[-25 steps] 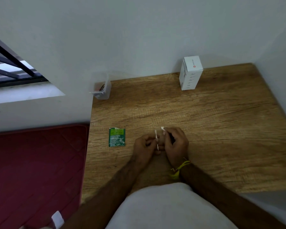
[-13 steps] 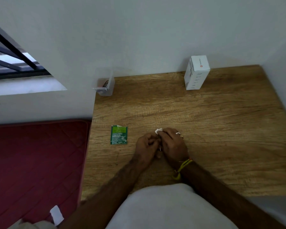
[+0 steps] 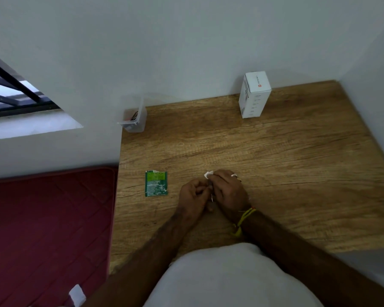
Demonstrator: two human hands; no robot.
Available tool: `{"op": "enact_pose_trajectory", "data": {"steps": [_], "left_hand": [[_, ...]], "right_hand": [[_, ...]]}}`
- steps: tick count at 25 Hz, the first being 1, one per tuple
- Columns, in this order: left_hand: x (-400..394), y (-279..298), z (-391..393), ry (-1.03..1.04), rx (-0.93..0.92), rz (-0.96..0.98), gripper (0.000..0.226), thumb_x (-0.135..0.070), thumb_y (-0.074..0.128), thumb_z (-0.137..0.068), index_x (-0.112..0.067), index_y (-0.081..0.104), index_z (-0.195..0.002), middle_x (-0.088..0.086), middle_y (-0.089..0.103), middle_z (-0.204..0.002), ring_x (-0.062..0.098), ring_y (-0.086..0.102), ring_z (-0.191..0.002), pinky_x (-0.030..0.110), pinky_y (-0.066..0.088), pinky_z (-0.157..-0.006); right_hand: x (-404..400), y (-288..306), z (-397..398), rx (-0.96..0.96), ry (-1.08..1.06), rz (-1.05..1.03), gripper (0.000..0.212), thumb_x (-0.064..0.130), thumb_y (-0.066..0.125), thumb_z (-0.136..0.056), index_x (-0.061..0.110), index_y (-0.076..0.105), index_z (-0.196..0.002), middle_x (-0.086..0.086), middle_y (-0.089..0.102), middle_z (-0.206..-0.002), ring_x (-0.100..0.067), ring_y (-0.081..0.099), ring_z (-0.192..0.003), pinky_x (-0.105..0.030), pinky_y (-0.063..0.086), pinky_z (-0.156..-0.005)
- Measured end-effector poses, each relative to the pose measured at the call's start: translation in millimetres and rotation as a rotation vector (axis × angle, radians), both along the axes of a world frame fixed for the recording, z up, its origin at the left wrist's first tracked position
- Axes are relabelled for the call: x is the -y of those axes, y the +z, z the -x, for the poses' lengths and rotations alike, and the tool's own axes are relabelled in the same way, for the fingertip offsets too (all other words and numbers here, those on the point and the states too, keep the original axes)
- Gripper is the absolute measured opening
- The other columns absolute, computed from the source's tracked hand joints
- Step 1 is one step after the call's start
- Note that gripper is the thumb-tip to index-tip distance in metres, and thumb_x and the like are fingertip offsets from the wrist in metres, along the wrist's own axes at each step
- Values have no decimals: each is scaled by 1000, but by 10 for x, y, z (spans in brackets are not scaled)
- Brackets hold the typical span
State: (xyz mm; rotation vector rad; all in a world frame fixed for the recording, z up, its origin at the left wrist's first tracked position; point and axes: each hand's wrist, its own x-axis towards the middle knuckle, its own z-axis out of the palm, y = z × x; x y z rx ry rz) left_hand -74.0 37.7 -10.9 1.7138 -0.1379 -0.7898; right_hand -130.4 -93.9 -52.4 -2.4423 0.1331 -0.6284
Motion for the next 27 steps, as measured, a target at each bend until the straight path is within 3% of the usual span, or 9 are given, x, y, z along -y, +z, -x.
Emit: {"op": "enact_pose_trajectory", "data": {"steps": [3, 10, 18, 23, 27], "left_hand": [[13, 14, 13, 0, -2, -7, 12, -2, 58, -97, -3, 66, -106, 11, 76, -87, 13, 62, -45, 21, 50, -43], [0, -26, 25, -8, 30, -14, 15, -1, 57, -97, 0, 64, -110, 20, 74, -89, 15, 63, -48, 23, 52, -46], [28, -8, 60, 54, -41, 84, 31, 1, 58, -96, -9, 56, -126, 16, 74, -104, 24, 75, -85, 29, 61, -60], [7, 65, 37, 44, -68, 120, 30, 2, 59, -96, -11, 56, -123, 15, 76, -98, 23, 76, -78, 30, 62, -60], [20, 68, 36, 41, -90, 116, 31, 3, 59, -95, -10, 57, -123, 11, 77, -94, 23, 76, -78, 28, 61, -60]], "right_hand": [[16, 16, 15, -3, -37, -34, 35, 20, 47, -93, 6, 69, -116, -5, 68, -111, -16, 59, -106, -27, 40, -96], [13, -13, 32, 11, 38, 42, 35, 22, 47, -95, 3, 69, -115, -8, 68, -112, -24, 62, -105, -37, 47, -92], [33, -6, 88, 20, 49, 63, 31, 18, 49, -92, 4, 71, -110, -8, 68, -110, -21, 60, -103, -36, 49, -89], [61, -1, 108, 18, 52, 99, 33, 17, 48, -94, 6, 69, -115, -9, 66, -109, -24, 59, -100, -37, 48, -87], [77, 2, 113, 9, -122, -2, 31, 11, 48, -94, 5, 69, -116, -8, 67, -111, -24, 61, -102, -37, 48, -90]]}}
